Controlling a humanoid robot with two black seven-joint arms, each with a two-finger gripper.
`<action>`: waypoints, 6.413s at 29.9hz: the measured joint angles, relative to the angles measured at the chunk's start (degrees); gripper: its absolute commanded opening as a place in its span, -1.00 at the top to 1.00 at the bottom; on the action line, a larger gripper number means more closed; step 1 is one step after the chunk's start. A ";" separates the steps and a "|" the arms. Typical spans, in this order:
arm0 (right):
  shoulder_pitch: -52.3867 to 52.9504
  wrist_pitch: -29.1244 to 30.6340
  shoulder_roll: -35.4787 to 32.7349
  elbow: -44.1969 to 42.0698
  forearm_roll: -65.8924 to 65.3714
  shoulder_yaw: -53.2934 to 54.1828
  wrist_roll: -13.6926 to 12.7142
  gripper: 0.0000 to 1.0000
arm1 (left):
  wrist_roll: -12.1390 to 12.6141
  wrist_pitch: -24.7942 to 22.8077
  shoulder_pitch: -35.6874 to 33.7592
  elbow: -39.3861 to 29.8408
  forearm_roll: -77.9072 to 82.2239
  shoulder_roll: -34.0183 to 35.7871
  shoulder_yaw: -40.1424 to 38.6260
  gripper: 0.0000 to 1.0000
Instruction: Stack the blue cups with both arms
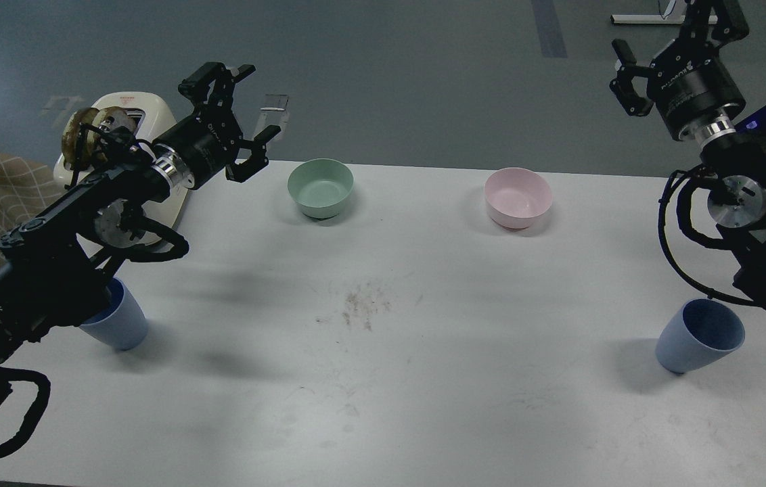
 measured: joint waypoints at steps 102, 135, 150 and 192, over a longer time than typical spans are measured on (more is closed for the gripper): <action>4.19 -0.01 1.95 -4.87 -2.75 -1.69 0.01 -1.00 | -3.29 0.01 0.17 -2.28 0.94 1.30 -4.43 -0.95; 4.54 0.00 1.42 -4.63 -2.82 -1.78 0.01 -1.00 | -10.55 0.01 3.21 -43.57 57.67 46.88 -3.77 -0.94; 4.06 -0.01 1.08 -4.38 -2.90 -1.78 0.01 -1.00 | -17.19 9.48 13.00 -43.05 78.30 59.78 14.54 -0.95; 3.85 -0.01 0.70 -3.64 -3.27 -1.87 0.01 -1.00 | -17.18 12.72 13.41 -31.82 78.57 48.83 22.64 1.00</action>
